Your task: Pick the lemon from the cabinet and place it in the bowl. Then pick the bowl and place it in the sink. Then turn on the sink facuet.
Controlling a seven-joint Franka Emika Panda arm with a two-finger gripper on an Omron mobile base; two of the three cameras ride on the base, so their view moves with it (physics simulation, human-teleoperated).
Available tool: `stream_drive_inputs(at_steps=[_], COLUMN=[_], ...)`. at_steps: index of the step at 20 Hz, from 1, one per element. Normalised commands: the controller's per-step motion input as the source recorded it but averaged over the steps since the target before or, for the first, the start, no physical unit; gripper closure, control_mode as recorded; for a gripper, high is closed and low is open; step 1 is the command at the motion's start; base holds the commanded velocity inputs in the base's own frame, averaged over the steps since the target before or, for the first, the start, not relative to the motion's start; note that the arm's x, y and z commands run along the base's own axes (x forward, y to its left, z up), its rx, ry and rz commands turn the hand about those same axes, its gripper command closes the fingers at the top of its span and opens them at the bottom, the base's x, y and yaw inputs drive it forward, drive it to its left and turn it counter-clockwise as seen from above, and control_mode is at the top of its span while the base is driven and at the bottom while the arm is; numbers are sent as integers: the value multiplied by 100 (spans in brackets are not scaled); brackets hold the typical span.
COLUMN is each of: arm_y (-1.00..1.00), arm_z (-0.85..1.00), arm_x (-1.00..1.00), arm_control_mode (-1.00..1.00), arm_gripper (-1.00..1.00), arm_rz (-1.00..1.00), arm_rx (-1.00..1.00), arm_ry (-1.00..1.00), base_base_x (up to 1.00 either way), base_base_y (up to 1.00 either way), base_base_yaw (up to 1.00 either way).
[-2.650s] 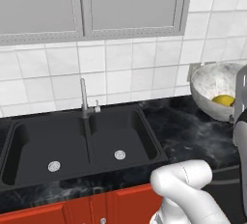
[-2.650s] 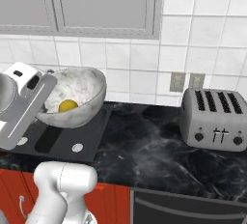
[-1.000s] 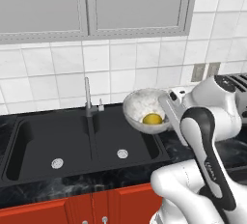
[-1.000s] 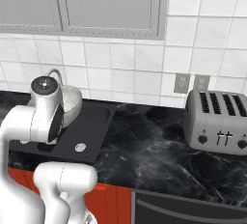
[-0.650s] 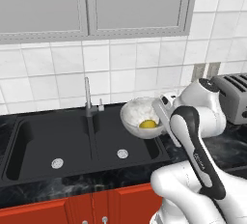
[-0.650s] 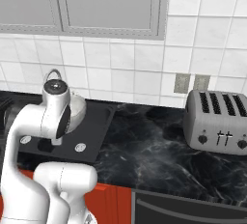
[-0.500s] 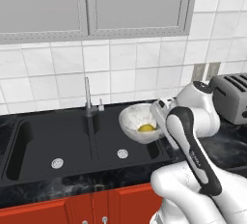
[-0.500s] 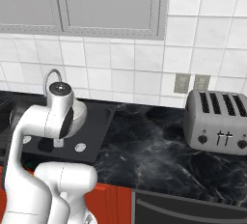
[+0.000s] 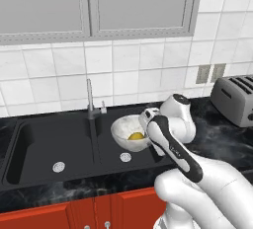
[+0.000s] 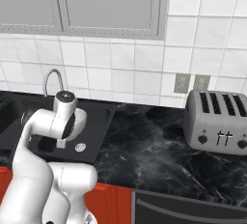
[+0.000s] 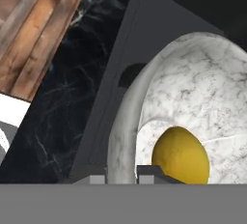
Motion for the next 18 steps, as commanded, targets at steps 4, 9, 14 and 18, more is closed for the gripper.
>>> stream_drive_inputs(at_steps=[4, 9, 14, 18], arm_y=[8, 0, 0, 0], arm_z=[-62, -32, -22, -44], arm_x=[49, 54, 45, 29], arm_control_mode=[-100, -100, -100, -100], arm_gripper=[100, 100, 100, 100], arm_rz=[2, 4, 5, 5], arm_rx=[0, 0, -1, -5], arm_ry=[6, 0, 0, -1], base_base_x=[0, 0, 0, 0], base_base_y=[0, 0, 0, 0], base_base_yaw=[0, 0, 0, 0])
